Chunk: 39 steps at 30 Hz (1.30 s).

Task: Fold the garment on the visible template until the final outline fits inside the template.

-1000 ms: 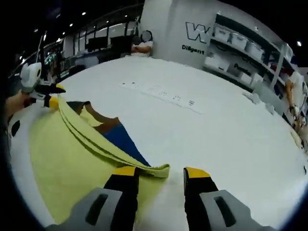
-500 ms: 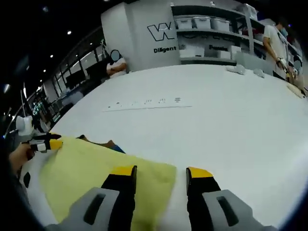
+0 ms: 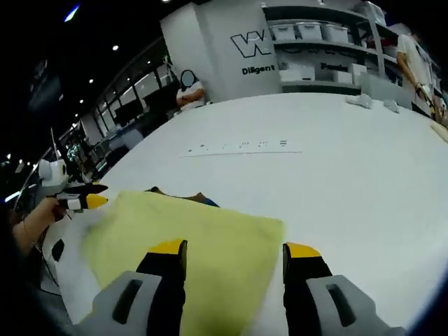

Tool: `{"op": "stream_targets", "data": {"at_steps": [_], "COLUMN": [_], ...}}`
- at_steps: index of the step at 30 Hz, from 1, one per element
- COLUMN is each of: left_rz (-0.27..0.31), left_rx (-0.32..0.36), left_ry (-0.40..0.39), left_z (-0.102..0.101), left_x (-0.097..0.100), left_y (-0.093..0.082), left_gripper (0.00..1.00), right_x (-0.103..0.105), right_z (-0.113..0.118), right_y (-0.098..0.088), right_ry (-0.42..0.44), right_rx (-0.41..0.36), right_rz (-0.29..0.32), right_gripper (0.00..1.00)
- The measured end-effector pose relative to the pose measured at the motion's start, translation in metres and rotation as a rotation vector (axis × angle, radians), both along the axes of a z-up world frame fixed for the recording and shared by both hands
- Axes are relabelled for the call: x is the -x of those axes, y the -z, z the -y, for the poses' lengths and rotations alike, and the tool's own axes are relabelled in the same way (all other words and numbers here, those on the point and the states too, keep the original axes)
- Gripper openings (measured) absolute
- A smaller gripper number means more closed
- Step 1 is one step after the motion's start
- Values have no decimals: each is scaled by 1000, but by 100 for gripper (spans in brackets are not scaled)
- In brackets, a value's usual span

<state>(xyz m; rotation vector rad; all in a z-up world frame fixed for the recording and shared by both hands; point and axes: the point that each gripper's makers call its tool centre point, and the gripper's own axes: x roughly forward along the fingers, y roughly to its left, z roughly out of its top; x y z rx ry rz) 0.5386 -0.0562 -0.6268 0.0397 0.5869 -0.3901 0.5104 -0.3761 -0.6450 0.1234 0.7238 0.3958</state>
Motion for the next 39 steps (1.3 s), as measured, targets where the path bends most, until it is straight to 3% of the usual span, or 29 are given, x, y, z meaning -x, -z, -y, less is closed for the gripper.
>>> {"op": "stream_targets", "data": {"at_steps": [4,13,16,21,26,33,39], "left_rz": [9,6,6,-1,-5,-31,-66], "left_rx": [12,11,11,10,19,11,17], "left_ry": [32,93,110,137,176,185,201], "left_z": [4,7,5,2,5,4,1], "left_x": [13,55,68,85,101,114,122], "left_y": [-7,-10,-9,-5,2,16,26], "left_gripper": [65,71,72,71,70,67,58], "right_x": [12,42,55,76,100,117,127], "right_z": [2,3,1,2,-2,1,-1], "right_y": [-7,-20,-19,-12,-4,4,12], "right_ry": [-11,-37,-53,-102,-142,-156,-171], "right_rx": [12,-13,-21,22,13,22,9], "right_rz": [22,42,31,15,-6,-11,-23], "right_gripper": [52,60,66,66,66,54,46]}}
